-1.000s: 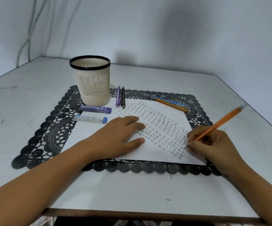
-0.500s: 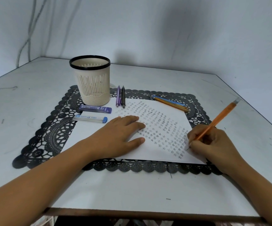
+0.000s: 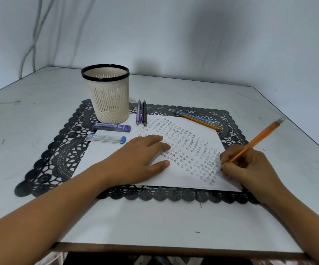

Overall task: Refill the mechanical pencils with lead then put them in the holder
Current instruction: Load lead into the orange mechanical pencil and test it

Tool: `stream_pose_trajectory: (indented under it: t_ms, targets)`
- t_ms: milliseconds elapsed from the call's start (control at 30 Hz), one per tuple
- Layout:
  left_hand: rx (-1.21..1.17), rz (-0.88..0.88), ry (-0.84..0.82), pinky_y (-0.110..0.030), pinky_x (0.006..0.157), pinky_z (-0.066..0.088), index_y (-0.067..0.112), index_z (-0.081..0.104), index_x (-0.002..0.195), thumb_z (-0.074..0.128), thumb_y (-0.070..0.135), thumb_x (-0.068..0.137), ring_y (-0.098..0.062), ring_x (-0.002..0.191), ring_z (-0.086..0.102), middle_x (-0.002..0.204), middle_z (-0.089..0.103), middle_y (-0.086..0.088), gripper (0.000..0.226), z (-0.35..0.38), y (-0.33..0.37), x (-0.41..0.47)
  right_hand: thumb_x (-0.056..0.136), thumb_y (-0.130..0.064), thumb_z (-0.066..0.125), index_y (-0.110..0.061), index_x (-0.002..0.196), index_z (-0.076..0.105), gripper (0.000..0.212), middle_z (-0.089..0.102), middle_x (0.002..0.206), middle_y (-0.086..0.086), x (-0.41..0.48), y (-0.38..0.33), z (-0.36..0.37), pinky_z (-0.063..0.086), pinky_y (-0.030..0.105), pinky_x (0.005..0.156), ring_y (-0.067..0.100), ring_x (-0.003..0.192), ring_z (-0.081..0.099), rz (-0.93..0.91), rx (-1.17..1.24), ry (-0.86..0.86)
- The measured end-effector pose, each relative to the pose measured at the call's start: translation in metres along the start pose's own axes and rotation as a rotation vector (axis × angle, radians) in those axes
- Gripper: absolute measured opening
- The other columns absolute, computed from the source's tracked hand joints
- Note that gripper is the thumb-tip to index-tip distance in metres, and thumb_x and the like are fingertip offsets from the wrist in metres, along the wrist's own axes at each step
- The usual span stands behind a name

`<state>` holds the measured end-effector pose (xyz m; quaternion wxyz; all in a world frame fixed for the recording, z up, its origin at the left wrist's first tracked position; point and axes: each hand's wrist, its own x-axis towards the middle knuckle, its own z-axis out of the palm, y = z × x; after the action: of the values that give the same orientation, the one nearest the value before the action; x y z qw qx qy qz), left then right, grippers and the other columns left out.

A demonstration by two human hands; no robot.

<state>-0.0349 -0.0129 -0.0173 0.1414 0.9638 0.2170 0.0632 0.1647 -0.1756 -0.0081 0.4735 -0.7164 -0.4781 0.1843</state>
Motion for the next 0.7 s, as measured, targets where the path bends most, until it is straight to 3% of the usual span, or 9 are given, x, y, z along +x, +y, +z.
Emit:
stream_pose_trajectory:
  t_ms: [133,233,300,400,467,567,600,700]
  targets:
    - [-0.004,-0.006,-0.003,-0.025,0.109,0.016,0.037,0.032,0.135,0.036,0.054,0.091,-0.013,0.135,0.022,0.151,0.02,0.008,0.048,0.0,0.0,0.0,0.059,-0.014,0.058,-0.02,0.063,0.064,0.009,0.06,0.073,0.02,-0.001,0.002,-0.003,0.043,0.035,0.066,0.034,0.068,0.054,-0.021,-0.006,-0.049]
    - [-0.01,-0.008,-0.003,-0.026,0.11,0.016,0.038,0.032,0.136,0.036,0.053,0.09,-0.013,0.135,0.022,0.151,0.02,0.009,0.048,0.0,0.0,-0.001,0.059,-0.017,0.061,-0.019,0.063,0.065,0.006,0.06,0.073,0.02,0.0,0.003,-0.005,0.046,0.036,0.066,0.034,0.068,0.054,-0.012,0.026,-0.052]
    - [-0.015,-0.009,-0.002,-0.026,0.11,0.016,0.037,0.032,0.136,0.037,0.052,0.09,-0.013,0.135,0.022,0.151,0.02,0.008,0.048,0.0,0.0,-0.001,0.063,-0.009,0.062,-0.017,0.06,0.064,0.008,0.059,0.068,0.017,0.004,0.006,-0.007,0.049,0.028,0.058,0.024,0.06,0.056,0.023,0.181,-0.036]
    - [-0.012,-0.006,0.008,-0.025,0.11,0.016,0.038,0.032,0.136,0.037,0.052,0.091,-0.012,0.135,0.022,0.15,0.02,0.009,0.048,0.0,-0.001,0.0,0.081,0.013,0.047,-0.01,0.063,0.062,0.033,0.056,0.063,0.012,0.01,0.007,-0.01,0.045,0.022,0.045,0.019,0.052,0.053,0.119,0.496,-0.024]
    - [-0.032,0.01,0.043,-0.024,0.109,0.02,0.036,0.033,0.136,0.038,0.051,0.091,-0.01,0.133,0.027,0.148,0.026,0.01,0.048,0.001,0.0,0.0,0.085,0.01,0.041,-0.004,0.07,0.058,0.026,0.055,0.062,0.011,0.013,0.003,-0.011,0.043,0.023,0.043,0.02,0.052,0.052,0.174,0.626,-0.046]
    - [-0.134,0.013,0.149,-0.02,0.101,0.03,0.032,0.039,0.133,0.041,0.047,0.092,-0.005,0.124,0.039,0.137,0.042,0.014,0.044,-0.001,0.002,-0.001,0.074,-0.008,0.052,-0.006,0.063,0.062,0.015,0.052,0.061,0.01,0.018,-0.01,-0.01,0.042,0.023,0.041,0.017,0.05,0.05,0.237,0.764,-0.093]
    - [-0.177,0.005,0.178,-0.019,0.098,0.033,0.032,0.041,0.131,0.041,0.046,0.092,-0.003,0.12,0.042,0.133,0.046,0.015,0.042,-0.002,0.003,-0.002,0.071,-0.011,0.054,-0.006,0.061,0.063,0.015,0.052,0.06,0.01,0.019,-0.014,-0.008,0.042,0.022,0.041,0.015,0.049,0.05,0.247,0.779,-0.1]
    - [-0.317,-0.015,0.264,-0.016,0.094,0.036,0.033,0.049,0.125,0.038,0.047,0.091,0.005,0.111,0.046,0.123,0.053,0.019,0.039,-0.004,0.006,-0.002,0.086,0.002,0.043,-0.003,0.068,0.064,0.028,0.055,0.06,0.009,0.026,-0.027,0.002,0.044,0.022,0.046,0.015,0.054,0.052,0.2,0.624,-0.095]
